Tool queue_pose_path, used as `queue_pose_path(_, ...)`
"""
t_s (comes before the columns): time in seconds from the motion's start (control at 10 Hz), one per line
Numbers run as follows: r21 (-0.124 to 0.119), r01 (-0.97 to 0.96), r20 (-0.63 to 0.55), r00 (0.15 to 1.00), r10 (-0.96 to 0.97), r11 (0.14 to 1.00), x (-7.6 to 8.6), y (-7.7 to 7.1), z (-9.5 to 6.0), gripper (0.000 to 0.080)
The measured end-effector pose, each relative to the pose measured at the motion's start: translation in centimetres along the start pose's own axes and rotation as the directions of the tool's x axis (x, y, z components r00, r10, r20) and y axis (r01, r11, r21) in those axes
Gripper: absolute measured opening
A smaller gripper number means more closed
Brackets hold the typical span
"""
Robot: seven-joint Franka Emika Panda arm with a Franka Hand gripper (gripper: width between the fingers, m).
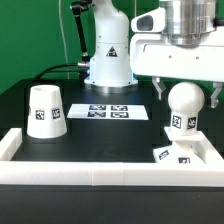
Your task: Assemble lamp
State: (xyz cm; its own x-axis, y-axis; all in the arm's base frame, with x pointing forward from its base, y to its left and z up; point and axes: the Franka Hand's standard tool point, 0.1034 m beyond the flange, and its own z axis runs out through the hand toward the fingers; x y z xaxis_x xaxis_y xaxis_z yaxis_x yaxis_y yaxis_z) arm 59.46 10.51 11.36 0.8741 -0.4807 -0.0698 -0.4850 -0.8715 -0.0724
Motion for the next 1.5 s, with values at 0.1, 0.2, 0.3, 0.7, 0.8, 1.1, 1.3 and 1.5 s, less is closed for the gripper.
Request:
queue_pose_path(0.1, 0.000, 0.067, 0.000, 0.998, -0.067, 0.998, 0.01, 0.01, 0.00, 0.0699)
queue_pose_path(0.2, 0.000, 0.151, 0.000, 0.989, -0.151, 0.989, 0.01, 0.01, 0.00, 0.0699)
queue_pose_path(0.3, -0.011, 0.264, -0.004, 0.964, -0.264, 0.964, 0.09, 0.10, -0.02, 0.0699)
queue_pose_path(0.7, -0.052, 0.691, -0.023, 0.721, -0.692, 0.721, 0.45, -0.38, -0.21, 0.0699)
queue_pose_path(0.8, -0.055, 0.776, -0.018, 0.628, -0.778, 0.628, 0.46, -0.41, -0.21, 0.0699)
queue_pose_path(1.1, -0.060, 0.911, -0.008, 0.409, -0.912, 0.409, 0.45, -0.50, -0.19, 0.0699)
queue_pose_path(1.3, -0.060, 0.951, -0.001, 0.304, -0.953, 0.304, 0.46, -0.50, -0.19, 0.0699)
queue_pose_path(1.5, -0.065, 0.986, 0.010, 0.157, -0.987, 0.156, 0.50, -0.51, -0.21, 0.0699)
